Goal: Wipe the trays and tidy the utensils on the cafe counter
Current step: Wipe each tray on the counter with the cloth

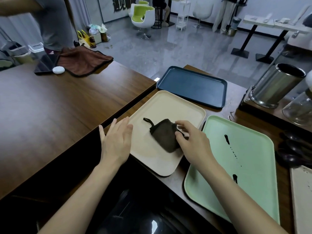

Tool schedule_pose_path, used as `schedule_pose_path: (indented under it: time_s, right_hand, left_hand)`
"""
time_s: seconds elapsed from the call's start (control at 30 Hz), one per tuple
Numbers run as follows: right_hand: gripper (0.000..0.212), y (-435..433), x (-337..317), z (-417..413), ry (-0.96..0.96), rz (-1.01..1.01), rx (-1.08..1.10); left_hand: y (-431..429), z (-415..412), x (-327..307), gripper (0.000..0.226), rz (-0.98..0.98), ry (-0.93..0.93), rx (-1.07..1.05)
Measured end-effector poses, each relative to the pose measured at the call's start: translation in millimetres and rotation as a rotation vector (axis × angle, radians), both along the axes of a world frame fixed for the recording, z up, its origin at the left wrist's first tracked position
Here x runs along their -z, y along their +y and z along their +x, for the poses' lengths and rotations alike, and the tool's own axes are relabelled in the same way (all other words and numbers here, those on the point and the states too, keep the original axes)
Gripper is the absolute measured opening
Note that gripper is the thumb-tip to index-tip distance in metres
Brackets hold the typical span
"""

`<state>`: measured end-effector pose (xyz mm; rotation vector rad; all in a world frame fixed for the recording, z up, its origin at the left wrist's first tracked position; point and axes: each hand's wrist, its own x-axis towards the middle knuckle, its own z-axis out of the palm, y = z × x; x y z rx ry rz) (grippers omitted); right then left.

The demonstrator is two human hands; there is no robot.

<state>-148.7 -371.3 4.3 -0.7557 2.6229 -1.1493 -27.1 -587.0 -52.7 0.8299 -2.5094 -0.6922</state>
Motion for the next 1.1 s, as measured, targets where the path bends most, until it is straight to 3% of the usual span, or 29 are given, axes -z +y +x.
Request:
schedule_pose_path:
  time_s: [0.17, 0.33, 0.6, 0.77, 0.97, 1.1]
  right_hand:
    - [0.039, 5.2, 4.2, -1.0, 0.222, 0.021, -0.127]
    - [0.05, 1.3, 7.8, 5.8, 0.219, 0.213, -0.305]
    - [0.051, -27.1, 19.0, -19.9, 0.418, 0.414, -0.313]
    - [0.047, -69.7, 21.8, -57.6, 0.399, 0.377, -0.209]
    - [0.053, -84.4, 22.3, 35.3, 0.461, 0.184, -0.627]
    - [0.05, -79.5, 29.3, 15.0, 0.538, 0.214, -0.594]
  left_hand:
    - [-0.3, -0.4, 0.3, 0.078, 0.005, 0.003, -0.01]
    - [0.0, -0.3, -0.7, 0.079, 0.011, 0.012, -0.014]
    - [-2.5, -0.5, 2.3, 0.084, 0.028, 0.049, -0.015]
    - [-2.4, -0.6, 1.5, 0.081, 0.034, 0.092, -0.017]
    - [-2.3, -0.2, 5.1, 0.064, 0.111, 0.159, -0.017]
    - [-0.9, -0.3, 4.2, 0.061, 0.133, 0.187, -0.008]
